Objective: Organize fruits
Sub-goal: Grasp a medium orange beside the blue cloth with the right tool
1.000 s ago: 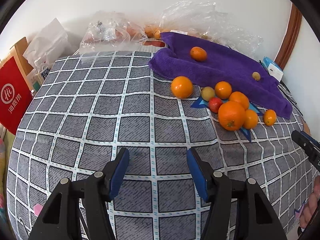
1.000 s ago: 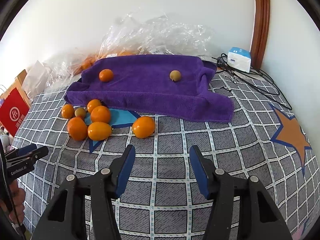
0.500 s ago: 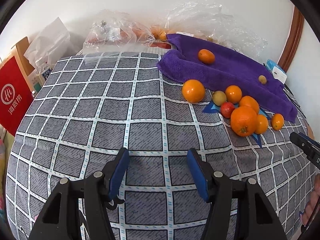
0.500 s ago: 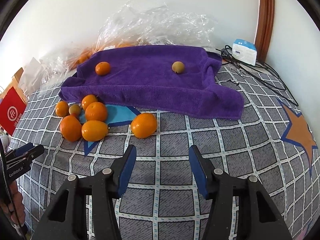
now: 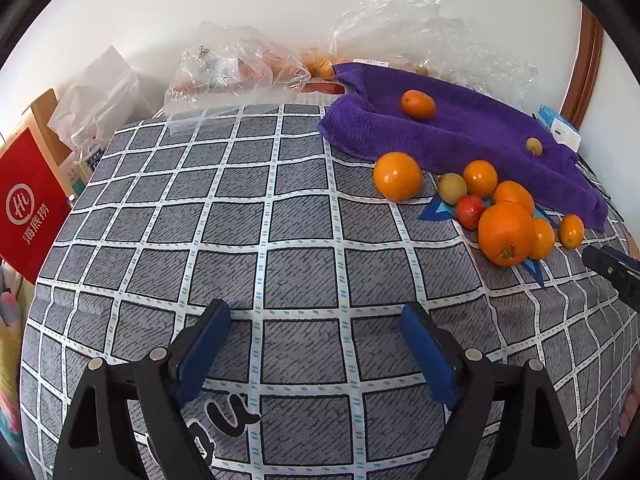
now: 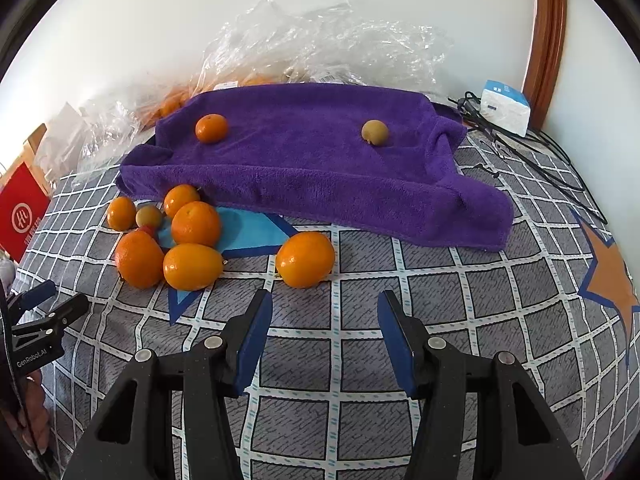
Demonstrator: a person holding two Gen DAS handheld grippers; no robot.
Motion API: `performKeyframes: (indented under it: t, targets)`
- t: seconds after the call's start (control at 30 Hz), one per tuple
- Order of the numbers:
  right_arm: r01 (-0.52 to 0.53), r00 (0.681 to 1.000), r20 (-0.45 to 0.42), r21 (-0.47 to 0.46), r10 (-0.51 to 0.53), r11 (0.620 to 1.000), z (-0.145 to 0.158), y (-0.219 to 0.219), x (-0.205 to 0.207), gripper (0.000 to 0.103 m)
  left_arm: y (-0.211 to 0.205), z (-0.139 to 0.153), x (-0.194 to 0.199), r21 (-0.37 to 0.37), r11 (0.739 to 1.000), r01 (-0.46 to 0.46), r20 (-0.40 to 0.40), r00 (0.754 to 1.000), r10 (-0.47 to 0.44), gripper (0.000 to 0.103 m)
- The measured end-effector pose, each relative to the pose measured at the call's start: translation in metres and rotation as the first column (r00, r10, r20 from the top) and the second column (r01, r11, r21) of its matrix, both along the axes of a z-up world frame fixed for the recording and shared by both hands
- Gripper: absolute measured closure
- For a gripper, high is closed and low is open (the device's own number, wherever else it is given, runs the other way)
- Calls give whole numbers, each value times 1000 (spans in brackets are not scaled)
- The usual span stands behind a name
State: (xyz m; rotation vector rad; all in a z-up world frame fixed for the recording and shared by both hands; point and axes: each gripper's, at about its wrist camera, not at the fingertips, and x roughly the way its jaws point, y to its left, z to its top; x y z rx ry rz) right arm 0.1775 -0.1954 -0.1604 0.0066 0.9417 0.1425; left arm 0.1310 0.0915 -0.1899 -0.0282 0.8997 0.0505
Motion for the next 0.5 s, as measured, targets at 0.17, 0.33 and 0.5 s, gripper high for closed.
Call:
performKeyframes:
  t: [0.17, 0.33, 0.5]
  targets:
    - [-1, 1000, 11, 3, 1, 1000, 1, 2, 4, 49, 0, -1, 0, -1, 1000, -1, 0, 1000, 1, 15]
    - [-30, 999, -13, 12, 30, 999, -6, 8, 16, 49, -1, -1, 0, -1, 1000, -1, -1, 1000, 1, 14]
    - [-39, 999, -31, -14, 39, 999, -18, 16, 27, 49, -1, -1, 0, -1, 1000, 2, -5, 1000, -2, 11]
